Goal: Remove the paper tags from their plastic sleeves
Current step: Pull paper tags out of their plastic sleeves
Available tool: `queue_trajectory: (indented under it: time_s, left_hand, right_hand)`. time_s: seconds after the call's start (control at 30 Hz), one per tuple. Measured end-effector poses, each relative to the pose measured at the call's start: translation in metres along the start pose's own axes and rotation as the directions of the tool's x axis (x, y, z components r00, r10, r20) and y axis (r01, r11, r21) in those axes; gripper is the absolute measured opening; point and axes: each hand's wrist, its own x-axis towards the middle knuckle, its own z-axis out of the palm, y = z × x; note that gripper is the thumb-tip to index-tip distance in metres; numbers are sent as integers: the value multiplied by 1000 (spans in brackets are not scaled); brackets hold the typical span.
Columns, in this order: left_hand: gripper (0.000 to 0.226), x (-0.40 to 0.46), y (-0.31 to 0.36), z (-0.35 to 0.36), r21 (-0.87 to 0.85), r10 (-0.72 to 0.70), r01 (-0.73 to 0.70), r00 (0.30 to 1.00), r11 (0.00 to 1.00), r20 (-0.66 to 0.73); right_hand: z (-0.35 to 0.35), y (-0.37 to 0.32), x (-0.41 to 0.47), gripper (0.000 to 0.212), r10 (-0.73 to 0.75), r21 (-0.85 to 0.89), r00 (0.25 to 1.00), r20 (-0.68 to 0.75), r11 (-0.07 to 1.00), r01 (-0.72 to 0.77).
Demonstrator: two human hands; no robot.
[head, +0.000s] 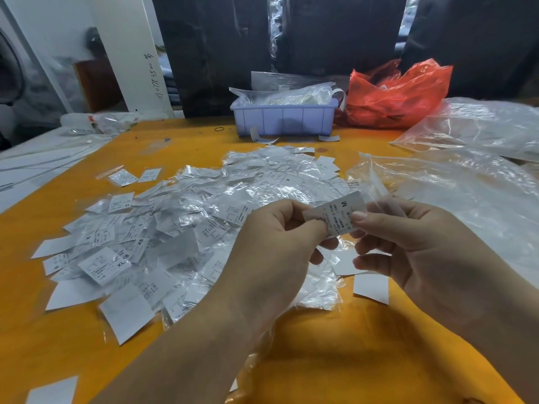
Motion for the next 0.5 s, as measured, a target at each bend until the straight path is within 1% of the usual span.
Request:
queue_trajectory:
  time_s: [0.2,0.4,0.5]
  left_hand:
    - [16,0,0,-1,18,-3,4,999,1000,-46]
    - [18,2,-1,-2,19,-17,18,997,1000,-78]
    - [17,2,-1,-3,6,-17,17,998,1000,-62]
  right_hand:
    - [0,-1,-1,35,-14,-9,998,66,1000,14]
    - [-2,1,1,24,-38,-11,998,43,999,39]
    - [-2,1,0,28,-75,-51,997,27,996,76]
